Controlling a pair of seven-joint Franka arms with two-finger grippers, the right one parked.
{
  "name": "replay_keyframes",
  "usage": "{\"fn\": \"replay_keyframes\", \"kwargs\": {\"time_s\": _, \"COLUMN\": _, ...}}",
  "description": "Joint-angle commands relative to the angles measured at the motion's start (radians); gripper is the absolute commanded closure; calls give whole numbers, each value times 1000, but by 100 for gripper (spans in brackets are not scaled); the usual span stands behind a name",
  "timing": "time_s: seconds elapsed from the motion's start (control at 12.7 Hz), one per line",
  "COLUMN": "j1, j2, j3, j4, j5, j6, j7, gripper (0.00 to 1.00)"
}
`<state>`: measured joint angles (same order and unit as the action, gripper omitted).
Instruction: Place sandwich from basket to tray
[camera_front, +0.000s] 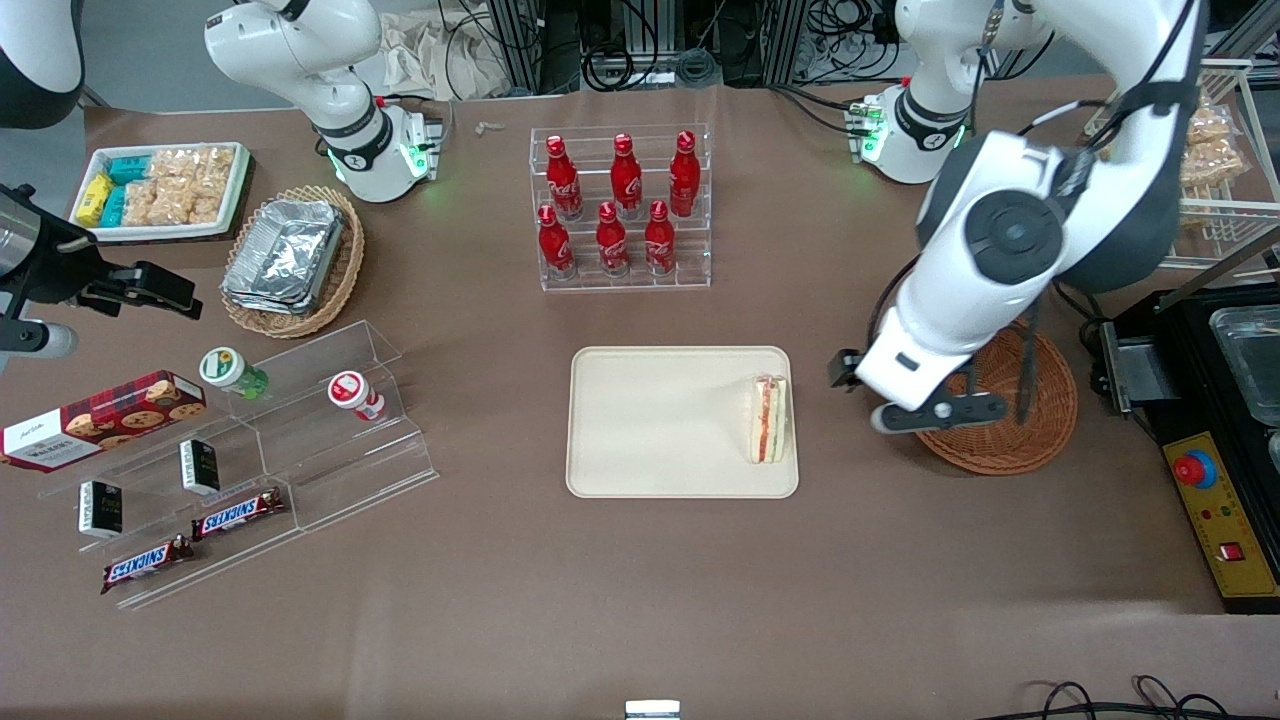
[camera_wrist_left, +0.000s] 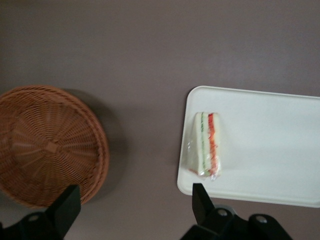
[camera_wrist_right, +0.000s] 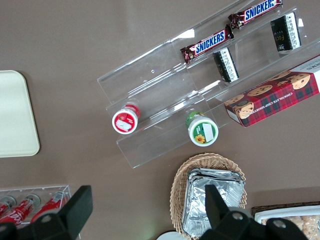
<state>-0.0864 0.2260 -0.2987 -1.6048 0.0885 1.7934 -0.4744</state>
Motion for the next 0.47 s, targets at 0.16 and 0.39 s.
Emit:
{"fn": "replay_keyframes", "kwargs": {"time_s": 0.16, "j1": 5, "j2": -195, "j3": 208, "j4": -27, "j5": -125, "j6": -146, "j7": 337, "gripper": 0}}
{"fn": "replay_keyframes", "kwargs": {"time_s": 0.39, "j1": 31, "j2": -269, "j3": 280, "j4": -63, "j5": -124, "j6": -146, "j7": 433, "gripper": 0}}
